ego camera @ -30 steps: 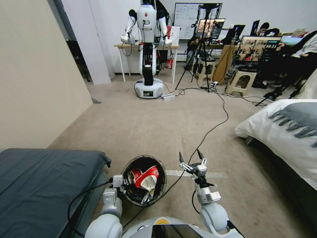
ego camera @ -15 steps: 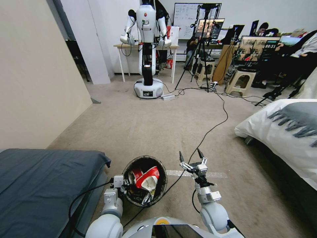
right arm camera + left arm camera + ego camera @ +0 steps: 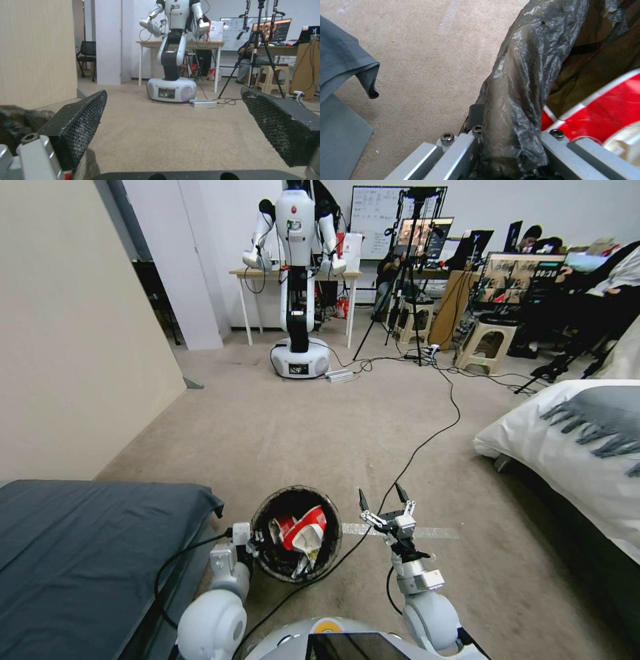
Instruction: Pick up the trash bin, then pick up the garbage from the floor and place it into the trash bin.
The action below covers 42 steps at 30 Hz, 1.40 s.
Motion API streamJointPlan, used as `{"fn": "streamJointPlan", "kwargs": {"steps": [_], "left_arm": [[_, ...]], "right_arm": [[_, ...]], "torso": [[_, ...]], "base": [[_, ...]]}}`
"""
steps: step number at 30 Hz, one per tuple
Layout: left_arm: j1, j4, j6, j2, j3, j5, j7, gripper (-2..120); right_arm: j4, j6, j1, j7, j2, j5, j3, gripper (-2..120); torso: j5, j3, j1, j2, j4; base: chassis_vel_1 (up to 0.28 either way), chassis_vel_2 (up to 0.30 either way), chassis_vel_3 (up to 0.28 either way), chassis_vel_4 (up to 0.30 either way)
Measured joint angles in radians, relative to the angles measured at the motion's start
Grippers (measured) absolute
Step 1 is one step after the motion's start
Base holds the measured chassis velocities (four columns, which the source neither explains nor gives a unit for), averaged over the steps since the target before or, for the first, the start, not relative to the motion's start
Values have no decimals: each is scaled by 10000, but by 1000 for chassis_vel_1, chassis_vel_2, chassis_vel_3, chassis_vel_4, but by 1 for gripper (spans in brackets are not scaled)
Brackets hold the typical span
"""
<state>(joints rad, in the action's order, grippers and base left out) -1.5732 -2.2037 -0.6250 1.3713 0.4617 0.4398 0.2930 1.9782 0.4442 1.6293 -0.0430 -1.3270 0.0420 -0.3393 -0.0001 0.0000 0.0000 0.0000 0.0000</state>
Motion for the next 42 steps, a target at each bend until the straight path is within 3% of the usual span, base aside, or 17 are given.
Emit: {"fn": "streamJointPlan", "kwargs": {"steps": [7,25,39,42], "left_arm": [[648,674,-301,-218,215,1117,244,0],[1578,2108,-597,-26,352,2341,699,0],[1761,2385,-669,123,287,2614,924,1],[1789,2389,-673,136,248,2640,906,10]], "right_arm": [[-284,23,-57,21,-54,-151,153,100],[-440,225,58,187,-202,-309,186,100],[-630,339,-28,361,-260,-362,265,100],[-657,372,-29,403,-262,-362,278,100]], "torso": [[-1,0,0,0,0],[2,0,-1,0,0],[3,-2,-2,1,2],[-2,-1,-1,1,-2]], "base": [[0,0,0,0],[0,0,0,0],[0,0,0,0],[0,0,0,0]]}}
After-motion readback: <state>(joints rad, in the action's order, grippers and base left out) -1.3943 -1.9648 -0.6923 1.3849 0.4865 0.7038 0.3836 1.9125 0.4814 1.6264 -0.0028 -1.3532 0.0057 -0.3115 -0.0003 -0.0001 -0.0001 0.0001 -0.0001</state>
